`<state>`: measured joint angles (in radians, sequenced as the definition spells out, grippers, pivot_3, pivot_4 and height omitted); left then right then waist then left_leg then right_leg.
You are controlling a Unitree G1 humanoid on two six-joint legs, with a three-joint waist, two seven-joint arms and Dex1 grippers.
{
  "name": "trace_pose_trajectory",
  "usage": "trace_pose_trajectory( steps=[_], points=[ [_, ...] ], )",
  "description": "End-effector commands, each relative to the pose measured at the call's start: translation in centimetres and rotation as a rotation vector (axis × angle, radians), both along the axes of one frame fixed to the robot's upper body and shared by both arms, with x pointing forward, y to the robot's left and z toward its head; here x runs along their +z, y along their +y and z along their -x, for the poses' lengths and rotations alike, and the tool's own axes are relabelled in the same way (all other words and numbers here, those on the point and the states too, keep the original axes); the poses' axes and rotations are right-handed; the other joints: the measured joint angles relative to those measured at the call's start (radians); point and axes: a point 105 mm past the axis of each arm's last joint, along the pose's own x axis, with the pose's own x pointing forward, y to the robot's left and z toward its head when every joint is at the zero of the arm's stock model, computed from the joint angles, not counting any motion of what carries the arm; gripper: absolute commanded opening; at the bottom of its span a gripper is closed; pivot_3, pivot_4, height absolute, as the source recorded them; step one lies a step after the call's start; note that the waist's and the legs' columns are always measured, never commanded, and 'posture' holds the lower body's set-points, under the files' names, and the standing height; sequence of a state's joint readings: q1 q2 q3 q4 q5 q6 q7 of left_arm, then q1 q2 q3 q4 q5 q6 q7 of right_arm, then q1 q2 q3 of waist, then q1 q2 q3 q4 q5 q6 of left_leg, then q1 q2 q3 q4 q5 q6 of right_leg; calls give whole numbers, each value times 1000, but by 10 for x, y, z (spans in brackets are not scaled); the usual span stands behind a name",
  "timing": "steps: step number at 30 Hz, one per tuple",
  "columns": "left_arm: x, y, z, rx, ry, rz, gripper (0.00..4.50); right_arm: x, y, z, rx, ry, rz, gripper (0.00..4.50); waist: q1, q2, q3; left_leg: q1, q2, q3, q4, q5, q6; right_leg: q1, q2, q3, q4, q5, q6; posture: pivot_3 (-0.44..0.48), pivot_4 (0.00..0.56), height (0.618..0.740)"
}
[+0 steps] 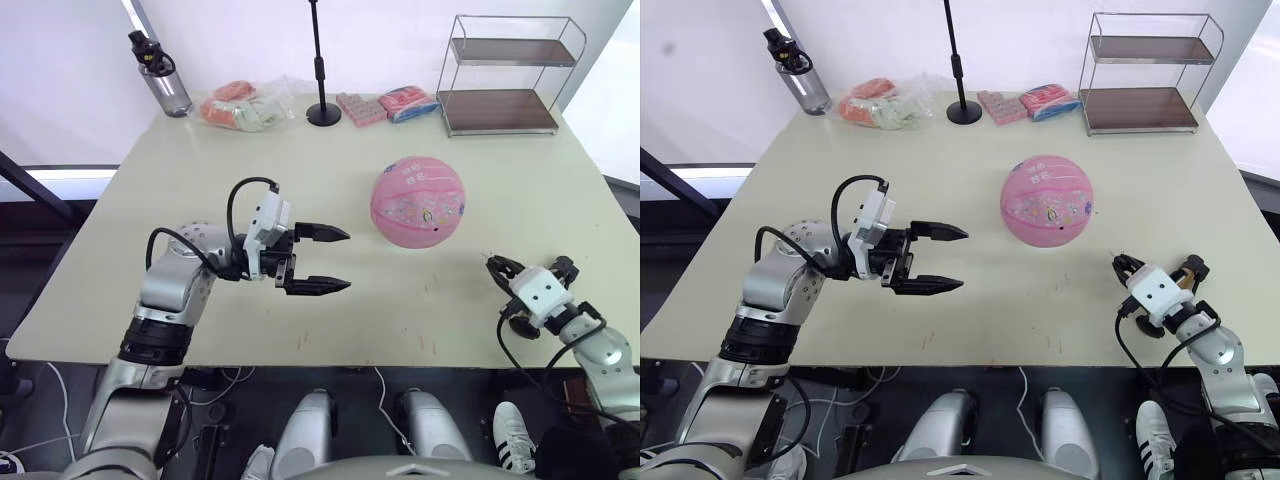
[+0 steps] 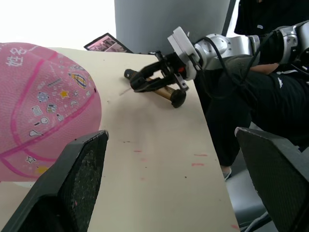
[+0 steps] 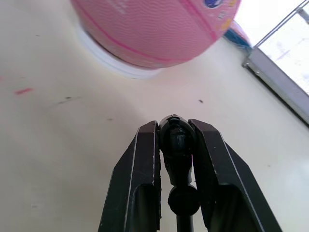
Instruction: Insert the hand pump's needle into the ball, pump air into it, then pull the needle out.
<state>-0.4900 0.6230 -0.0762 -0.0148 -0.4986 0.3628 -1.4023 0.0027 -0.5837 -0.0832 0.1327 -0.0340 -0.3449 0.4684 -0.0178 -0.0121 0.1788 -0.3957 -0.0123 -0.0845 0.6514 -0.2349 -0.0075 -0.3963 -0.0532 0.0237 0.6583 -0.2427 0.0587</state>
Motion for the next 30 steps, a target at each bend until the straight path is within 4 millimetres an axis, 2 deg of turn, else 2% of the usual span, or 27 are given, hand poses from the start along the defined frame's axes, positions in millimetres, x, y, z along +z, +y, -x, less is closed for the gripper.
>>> trace_pose_trajectory(
  steps=[1,3,5,7,8,13,22,30],
  points=[
    [15,3,4,3,-53,24,4500,9,-4,-2,0,-28,-2,400,1,0,0,0,0,0,0,0,0,0,0,0,0,0,0,0,150,731],
    [15,2,5,3,-54,29,4500,7,-2,0,16,-5,-9,400,4,0,0,0,0,0,0,0,0,0,0,0,0,0,0,0,150,731],
    [15,1,6,2,-56,32,4500,7,0,3,33,12,-12,1413,4,0,0,0,0,0,0,0,0,0,0,0,0,0,0,0,150,731],
    [16,0,6,5,-59,41,4500,11,0,6,42,13,-24,1982,4,0,0,0,0,0,0,0,0,0,0,1,0,0,0,0,150,731],
    [16,-1,6,6,-61,45,4500,14,-1,7,43,8,-32,2709,3,0,0,0,0,0,0,0,0,0,0,0,0,0,0,0,150,731],
    [16,-2,6,7,-61,51,4500,32,-5,17,48,14,-72,4431,3,0,0,0,0,1,0,0,0,0,0,1,1,0,0,0,150,731],
    [16,-3,7,-10,-54,57,4500,39,-9,54,104,185,-93,4431,2,1,1,0,0,1,0,0,0,0,0,1,0,0,0,0,150,731],
    [13,4,5,40,-55,69,4500,40,-33,66,-4,167,-214,4431,5,1,1,0,1,1,1,0,0,0,0,1,1,-1,2,0,150,731]
  ],
)
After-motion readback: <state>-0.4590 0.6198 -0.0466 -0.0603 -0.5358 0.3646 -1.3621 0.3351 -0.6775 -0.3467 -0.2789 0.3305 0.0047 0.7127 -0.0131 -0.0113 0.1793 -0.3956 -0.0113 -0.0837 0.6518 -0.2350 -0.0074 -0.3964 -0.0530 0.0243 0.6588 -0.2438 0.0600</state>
